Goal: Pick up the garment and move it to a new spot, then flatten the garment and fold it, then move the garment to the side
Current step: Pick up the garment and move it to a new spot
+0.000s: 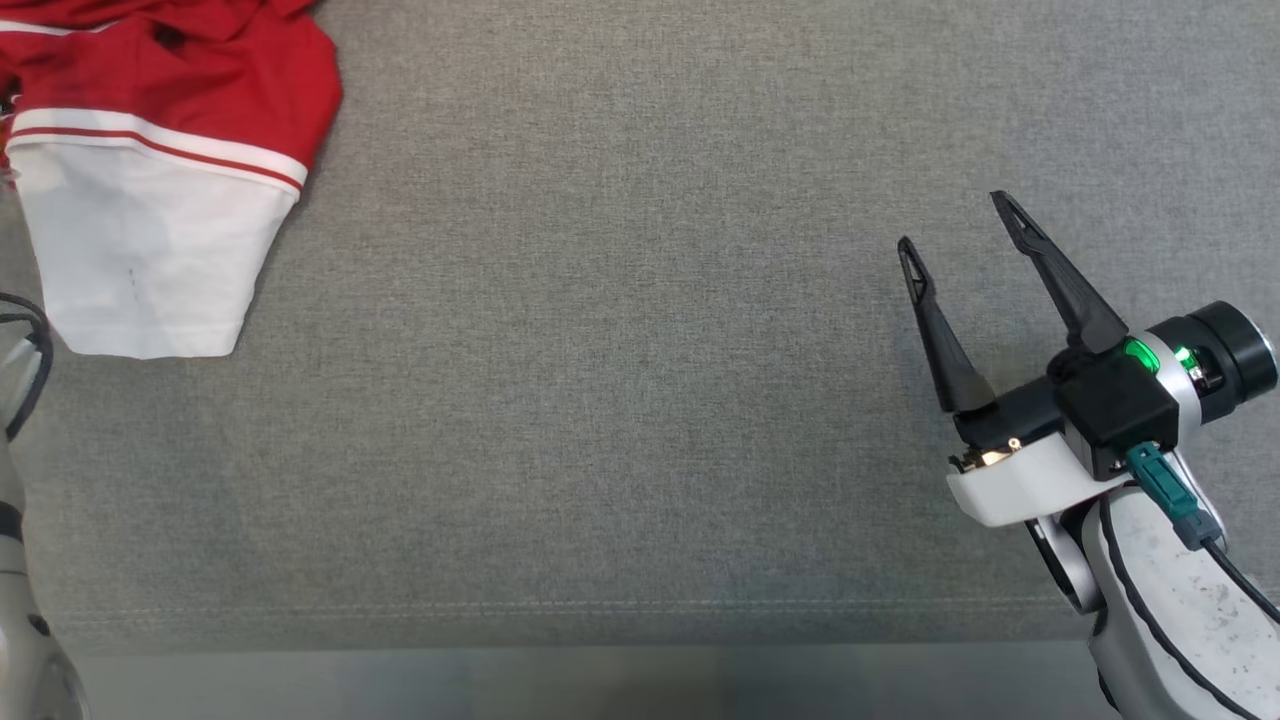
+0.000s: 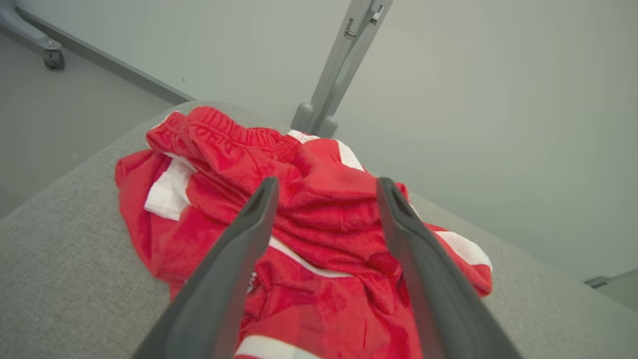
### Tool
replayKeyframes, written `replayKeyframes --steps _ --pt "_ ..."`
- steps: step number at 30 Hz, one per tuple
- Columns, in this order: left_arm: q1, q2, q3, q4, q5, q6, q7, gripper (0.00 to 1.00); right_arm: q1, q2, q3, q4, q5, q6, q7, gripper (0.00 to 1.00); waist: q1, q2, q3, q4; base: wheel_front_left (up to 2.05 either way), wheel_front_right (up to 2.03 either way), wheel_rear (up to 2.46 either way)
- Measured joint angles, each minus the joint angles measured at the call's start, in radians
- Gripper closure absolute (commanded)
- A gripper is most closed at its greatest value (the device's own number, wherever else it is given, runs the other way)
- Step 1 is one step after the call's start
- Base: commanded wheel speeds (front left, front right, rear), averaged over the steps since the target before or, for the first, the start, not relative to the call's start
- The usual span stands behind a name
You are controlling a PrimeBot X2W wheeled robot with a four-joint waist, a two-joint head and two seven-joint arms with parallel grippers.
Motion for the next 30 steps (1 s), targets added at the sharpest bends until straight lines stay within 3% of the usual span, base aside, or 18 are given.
replayKeyframes --steps 9,27,28,29,30 --pt "-0.048 0.046 -0.006 0.063 0.001 0.000 0.010 0.00 0.011 -0.015 0.002 -0.066 -0.023 -0.001 0.018 0.00 0.0000 0.0000 0.044 -0.037 0.00 0.00 0.00" --pt "-0.103 0.062 -0.109 0.118 -0.005 0.000 0.008 0.00 0.042 -0.025 -0.014 -0.148 -0.033 -0.019 0.043 0.00 0.0000 0.0000 0.089 -0.074 0.00 0.00 0.00" --pt "-0.103 0.062 -0.118 0.123 -0.005 0.000 0.009 0.17 0.043 -0.025 -0.014 -0.151 -0.033 -0.019 0.044 0.00 0.0000 0.0000 0.090 -0.075 0.00 0.00 0.00" --pt "-0.103 0.062 -0.127 0.129 -0.005 0.000 0.009 0.44 0.045 -0.025 -0.014 -0.155 -0.033 -0.019 0.047 0.00 0.0000 0.0000 0.091 -0.076 0.00 0.00 0.00" --pt "-0.103 0.063 -0.135 0.135 -0.005 0.000 0.009 0.55 0.046 -0.025 -0.013 -0.159 -0.033 -0.019 0.049 0.00 0.0000 0.0000 0.092 -0.076 0.00 0.00 0.00"
